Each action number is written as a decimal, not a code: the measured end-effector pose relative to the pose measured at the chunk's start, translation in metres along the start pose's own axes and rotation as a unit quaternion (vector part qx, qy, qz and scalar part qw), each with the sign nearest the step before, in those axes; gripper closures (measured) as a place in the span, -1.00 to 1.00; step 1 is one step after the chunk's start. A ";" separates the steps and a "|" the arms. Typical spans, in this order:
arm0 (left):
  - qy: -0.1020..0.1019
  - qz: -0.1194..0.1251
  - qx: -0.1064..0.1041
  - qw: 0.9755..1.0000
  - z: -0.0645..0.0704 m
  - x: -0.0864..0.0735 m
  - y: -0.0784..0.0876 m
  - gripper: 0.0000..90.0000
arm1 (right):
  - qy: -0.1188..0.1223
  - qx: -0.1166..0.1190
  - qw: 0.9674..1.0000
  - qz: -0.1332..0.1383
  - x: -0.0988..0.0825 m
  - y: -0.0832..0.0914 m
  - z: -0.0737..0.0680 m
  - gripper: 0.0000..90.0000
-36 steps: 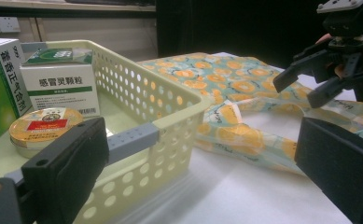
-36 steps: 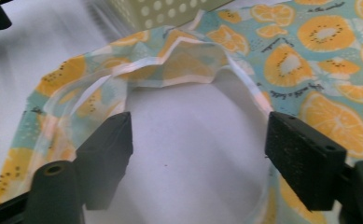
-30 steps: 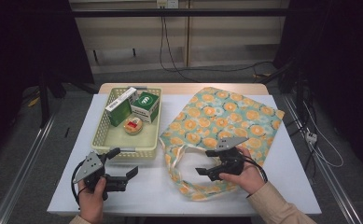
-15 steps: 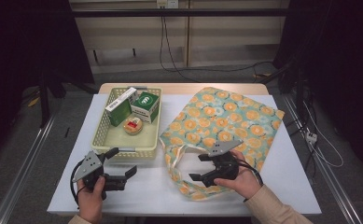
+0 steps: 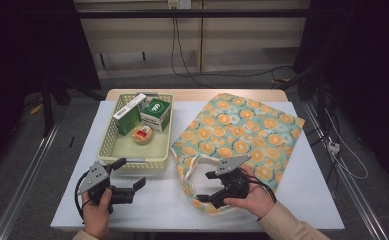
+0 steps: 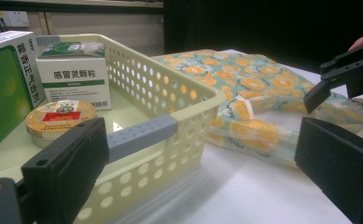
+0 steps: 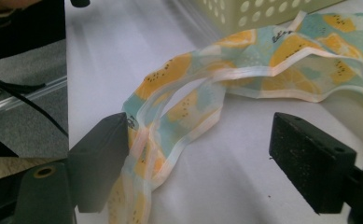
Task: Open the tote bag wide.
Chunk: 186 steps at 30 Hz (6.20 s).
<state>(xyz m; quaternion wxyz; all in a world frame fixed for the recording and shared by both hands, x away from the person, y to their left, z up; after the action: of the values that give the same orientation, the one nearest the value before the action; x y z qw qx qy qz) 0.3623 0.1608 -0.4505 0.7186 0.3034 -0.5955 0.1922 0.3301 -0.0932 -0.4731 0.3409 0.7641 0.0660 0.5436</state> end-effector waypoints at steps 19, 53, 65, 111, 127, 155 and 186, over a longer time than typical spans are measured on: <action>-0.001 0.000 -0.001 1.000 0.001 0.001 0.000 -0.94 | 0.035 0.013 0.999 -0.024 -0.005 -0.003 -0.008 0.20; 0.004 0.001 -0.002 1.000 0.000 0.000 0.001 -0.94 | -0.063 -0.059 0.995 0.059 0.026 0.062 0.076 0.98; 0.008 0.000 -0.004 1.000 0.000 -0.002 0.000 -0.94 | -0.101 -0.107 0.988 0.043 0.020 0.079 0.148 0.99; 0.008 -0.005 -0.007 1.000 0.003 -0.004 -0.001 -0.94 | -0.042 -0.107 0.993 -0.002 -0.013 0.053 0.111 0.39; 0.005 -0.010 -0.011 1.000 0.004 -0.005 -0.002 -0.94 | -0.015 -0.097 0.994 -0.054 -0.042 0.021 0.100 0.32; 0.001 -0.007 -0.011 1.000 0.005 -0.002 -0.001 -0.94 | -0.040 -0.115 0.992 -0.015 -0.019 0.048 0.118 0.98; 0.005 -0.006 -0.011 1.000 0.003 -0.003 0.000 -0.94 | -0.104 -0.185 0.977 -0.034 -0.032 0.061 0.198 0.96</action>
<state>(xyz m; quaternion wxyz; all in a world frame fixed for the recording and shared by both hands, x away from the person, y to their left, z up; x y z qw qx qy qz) 0.3592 0.1586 -0.4536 0.7260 0.2984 -0.5920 0.1826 0.4741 -0.2433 -0.4967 0.4992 0.7375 -0.0456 0.4526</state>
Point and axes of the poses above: each handheld gripper's, and its own axes: y roughly backward along the jaws, x roughly out of its top, z roughly to its right, the point moved 8 cm from there along -y, roughly forward along the jaws, and after that the axes turned 1 degree about z, right-handed, at the moved point
